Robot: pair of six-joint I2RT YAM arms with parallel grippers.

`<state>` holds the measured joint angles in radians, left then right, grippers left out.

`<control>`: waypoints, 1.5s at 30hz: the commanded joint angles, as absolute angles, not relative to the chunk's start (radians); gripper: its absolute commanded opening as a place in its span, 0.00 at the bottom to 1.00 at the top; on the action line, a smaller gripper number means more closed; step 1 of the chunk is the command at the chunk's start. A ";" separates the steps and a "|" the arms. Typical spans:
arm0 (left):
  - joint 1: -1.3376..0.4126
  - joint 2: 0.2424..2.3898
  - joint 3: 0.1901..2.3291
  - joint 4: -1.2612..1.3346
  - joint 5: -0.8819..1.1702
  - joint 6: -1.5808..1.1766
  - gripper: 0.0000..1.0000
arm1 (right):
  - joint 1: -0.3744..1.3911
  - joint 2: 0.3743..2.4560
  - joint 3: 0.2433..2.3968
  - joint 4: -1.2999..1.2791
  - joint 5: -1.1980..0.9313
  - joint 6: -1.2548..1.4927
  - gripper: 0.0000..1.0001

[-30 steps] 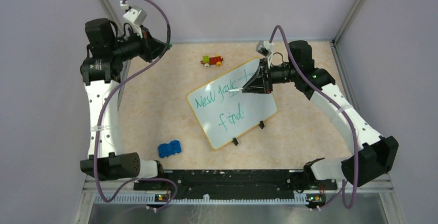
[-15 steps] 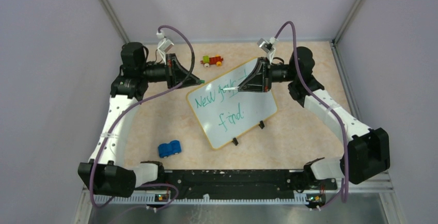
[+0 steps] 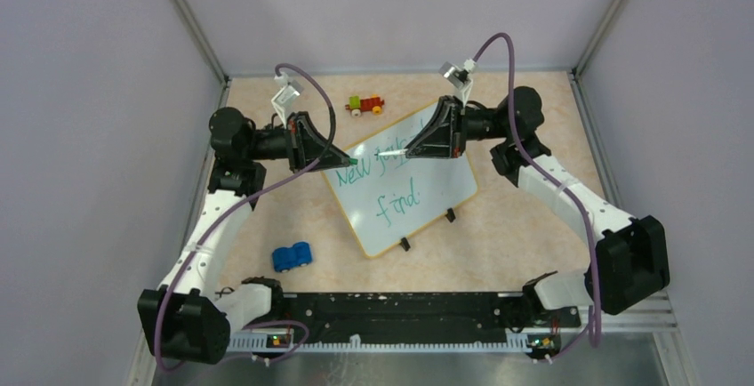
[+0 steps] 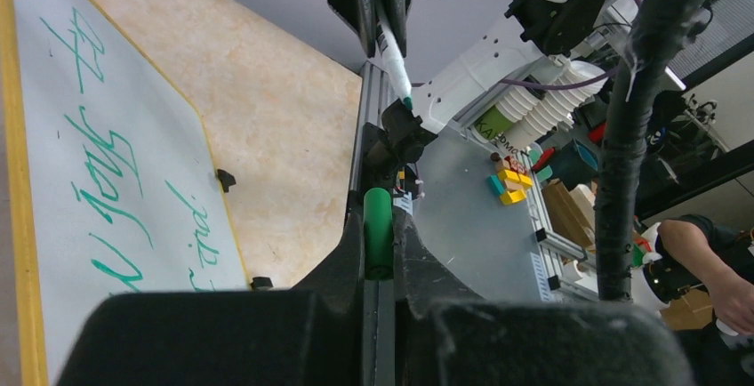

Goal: Write a sentence on the whiteboard
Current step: Insert the pen cap into the whiteboard marker.

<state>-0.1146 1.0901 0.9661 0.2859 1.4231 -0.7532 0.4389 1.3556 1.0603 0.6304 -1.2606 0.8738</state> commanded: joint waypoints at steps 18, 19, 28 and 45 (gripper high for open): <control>-0.123 1.090 0.854 0.968 1.371 -1.229 0.00 | 0.498 1.385 1.082 0.711 -1.227 0.895 0.00; -0.123 1.090 0.853 0.966 1.368 -1.227 0.00 | 0.499 1.386 1.083 0.708 -1.227 0.893 0.00; -0.125 1.071 0.853 0.868 1.349 -1.148 0.00 | 0.512 1.389 1.095 0.656 -1.206 0.858 0.00; -0.147 1.051 0.883 0.661 1.341 -0.984 0.00 | 0.528 1.404 1.112 0.606 -1.192 0.821 0.00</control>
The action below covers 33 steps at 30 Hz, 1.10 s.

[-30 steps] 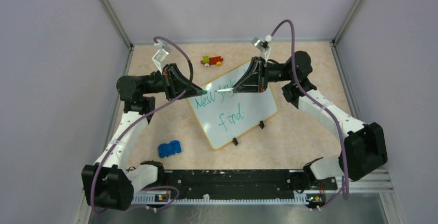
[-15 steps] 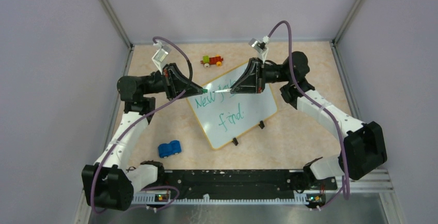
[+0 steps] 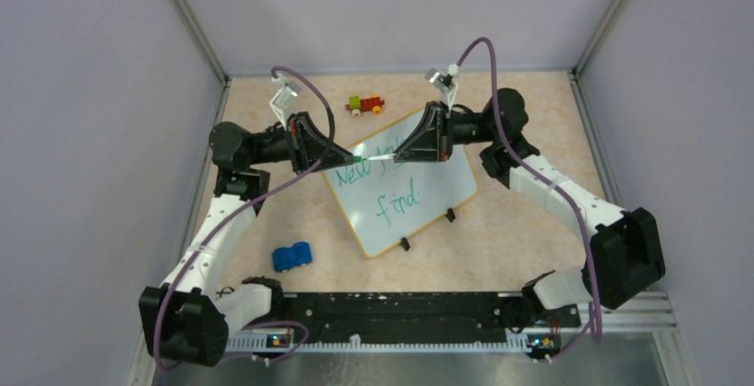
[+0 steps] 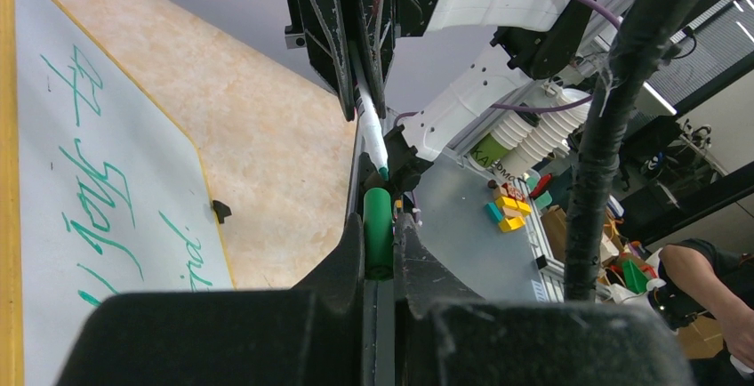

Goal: Write a sentence on the whiteboard
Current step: Insert the pen cap into the whiteboard marker.

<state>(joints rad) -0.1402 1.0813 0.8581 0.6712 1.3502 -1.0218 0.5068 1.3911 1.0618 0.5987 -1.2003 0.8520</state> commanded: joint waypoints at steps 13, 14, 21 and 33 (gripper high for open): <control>-0.156 1.050 0.882 0.653 1.345 -0.978 0.00 | 0.533 1.408 1.126 0.552 -1.188 0.779 0.00; -0.156 1.052 0.882 0.650 1.344 -0.977 0.00 | 0.532 1.407 1.126 0.551 -1.188 0.779 0.00; -0.158 1.049 0.898 0.565 1.344 -0.912 0.00 | 0.532 1.398 1.124 0.532 -1.193 0.764 0.00; -0.156 1.038 0.925 0.441 1.349 -0.818 0.00 | 0.530 1.382 1.122 0.502 -1.202 0.740 0.00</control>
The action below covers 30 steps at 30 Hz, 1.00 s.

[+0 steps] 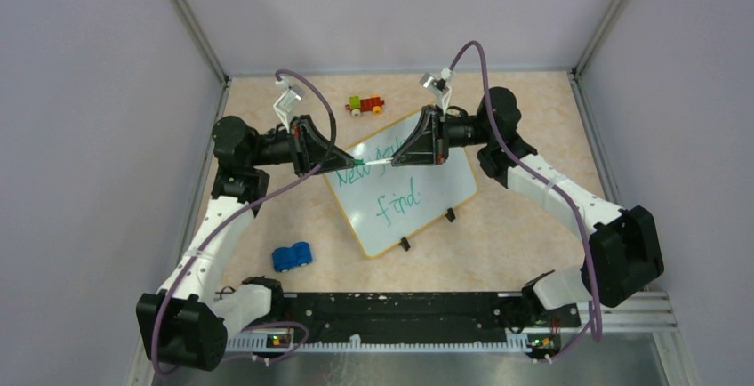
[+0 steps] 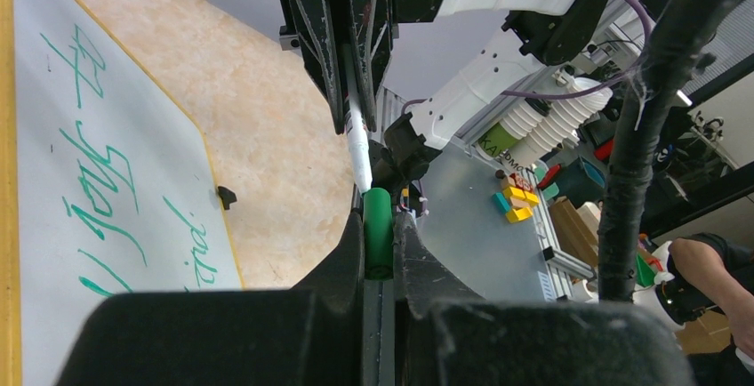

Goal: Write a sentence on the whiteboard
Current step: Insert the pen cap into the whiteboard marker.

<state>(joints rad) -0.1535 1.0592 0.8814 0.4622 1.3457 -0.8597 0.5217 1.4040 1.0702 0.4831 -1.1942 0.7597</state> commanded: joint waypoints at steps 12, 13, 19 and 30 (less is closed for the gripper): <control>-0.156 1.041 0.931 0.392 1.342 -0.773 0.00 | 0.520 1.372 1.114 0.509 -1.207 0.744 0.00; -0.156 1.040 0.933 0.383 1.341 -0.766 0.00 | 0.520 1.373 1.114 0.509 -1.208 0.743 0.00; -0.156 1.038 0.945 0.328 1.339 -0.724 0.00 | 0.520 1.368 1.109 0.504 -1.211 0.738 0.00; -0.157 1.041 0.954 0.295 1.326 -0.711 0.00 | 0.520 1.373 1.115 0.496 -1.200 0.729 0.00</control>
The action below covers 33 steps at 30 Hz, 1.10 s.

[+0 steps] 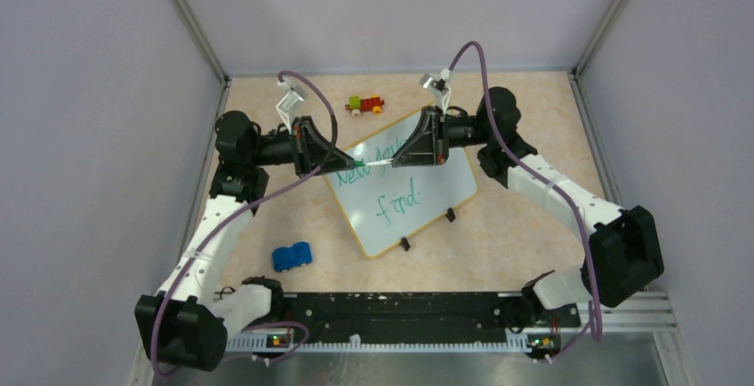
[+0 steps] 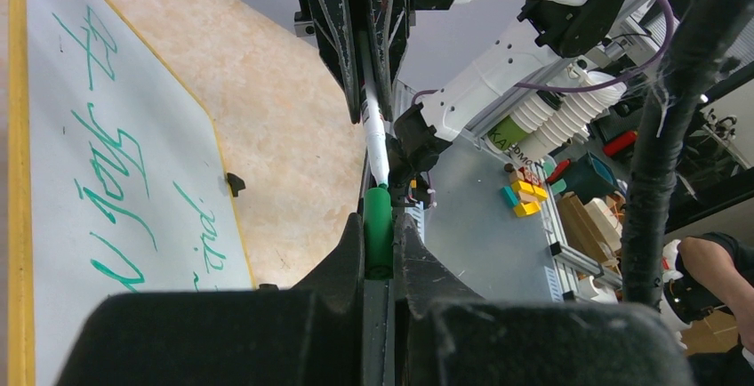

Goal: Write a sentence on the whiteboard
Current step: Insert the pen cap into the whiteboard marker.

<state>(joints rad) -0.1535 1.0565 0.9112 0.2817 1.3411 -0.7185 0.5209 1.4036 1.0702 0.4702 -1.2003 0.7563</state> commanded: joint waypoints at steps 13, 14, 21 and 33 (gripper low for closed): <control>-0.171 1.063 0.911 0.407 1.302 -0.811 0.00 | 0.530 1.407 1.143 0.535 -1.171 0.758 0.00; -0.172 1.064 0.909 0.406 1.302 -0.811 0.00 | 0.531 1.409 1.146 0.536 -1.169 0.758 0.00; -0.178 1.071 0.916 0.402 1.279 -0.806 0.00 | 0.544 1.423 1.167 0.509 -1.137 0.734 0.00; -0.186 1.091 0.931 0.326 1.134 -0.787 0.00 | 0.589 1.471 1.248 0.400 -0.990 0.676 0.00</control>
